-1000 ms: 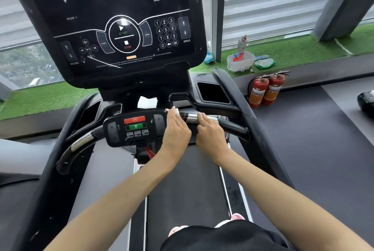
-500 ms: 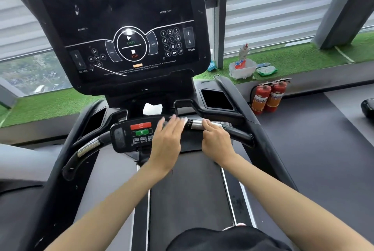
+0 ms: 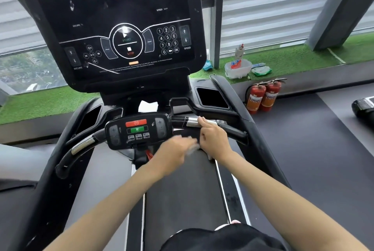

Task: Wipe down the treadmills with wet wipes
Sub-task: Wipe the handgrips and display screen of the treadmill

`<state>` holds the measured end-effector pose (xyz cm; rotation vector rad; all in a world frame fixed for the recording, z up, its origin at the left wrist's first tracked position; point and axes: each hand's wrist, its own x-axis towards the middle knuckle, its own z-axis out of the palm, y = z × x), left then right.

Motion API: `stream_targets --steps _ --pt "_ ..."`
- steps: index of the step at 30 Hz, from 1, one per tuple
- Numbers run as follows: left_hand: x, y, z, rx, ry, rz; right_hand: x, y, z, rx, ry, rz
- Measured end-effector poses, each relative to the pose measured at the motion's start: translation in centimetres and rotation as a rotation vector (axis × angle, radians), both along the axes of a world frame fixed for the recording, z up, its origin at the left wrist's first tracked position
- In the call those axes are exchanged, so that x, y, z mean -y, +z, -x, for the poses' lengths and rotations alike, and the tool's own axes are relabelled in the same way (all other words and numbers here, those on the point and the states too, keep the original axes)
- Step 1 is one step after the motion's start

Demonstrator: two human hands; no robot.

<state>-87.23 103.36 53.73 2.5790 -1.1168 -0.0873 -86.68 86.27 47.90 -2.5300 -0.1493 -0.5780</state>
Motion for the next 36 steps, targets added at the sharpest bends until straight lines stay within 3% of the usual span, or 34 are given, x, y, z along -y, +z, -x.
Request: stream_targets --steps 2,4,6,9,12,16,20,23,28,31,34,36 --pt "-0.3 0.4 -1.3 0.216 0.178 0.205 0.0 0.0 0.1 0.005 -0.005 -0.003" --pt "0.0 1.0 -3.1 0.278 0.327 0.265 -0.2 0.0 0.2 -0.008 0.0 0.009" --pt "0.9 1.1 -4.3 0.314 0.354 0.183 -0.3 0.2 0.3 -0.025 0.002 0.009" --pt "1.7 -0.9 -3.3 0.344 0.183 -0.015 0.1 0.7 1.1 0.014 -0.045 -0.04" --pt "1.6 -1.0 -2.0 0.23 0.114 0.089 1.2 0.1 2.3 0.046 -0.113 -0.07" --pt "1.4 0.4 -4.0 0.277 0.371 0.21 2.4 -0.8 2.9 -0.083 -0.195 -0.119" --pt "3.1 -0.9 -4.3 0.315 0.372 -0.03 2.8 -0.9 3.3 -0.129 -0.21 -0.125" --pt "5.3 -1.0 -3.5 0.337 0.436 -0.036 3.3 -1.0 3.5 -0.16 -0.222 -0.158" --pt "9.6 -1.4 -3.8 0.272 0.354 -0.016 4.7 -1.7 3.7 -0.26 -0.257 -0.174" --pt "13.2 -2.8 -2.2 0.169 0.149 -0.138 5.6 -2.3 3.5 -0.257 -0.265 -0.249" --pt "14.8 -5.4 -1.8 0.208 -0.019 -0.277 6.6 -2.4 4.2 -0.27 -0.291 -0.336" --pt "14.6 -6.1 -2.3 0.236 -0.062 -0.318 7.0 -2.5 4.9 -0.219 -0.256 -0.221"
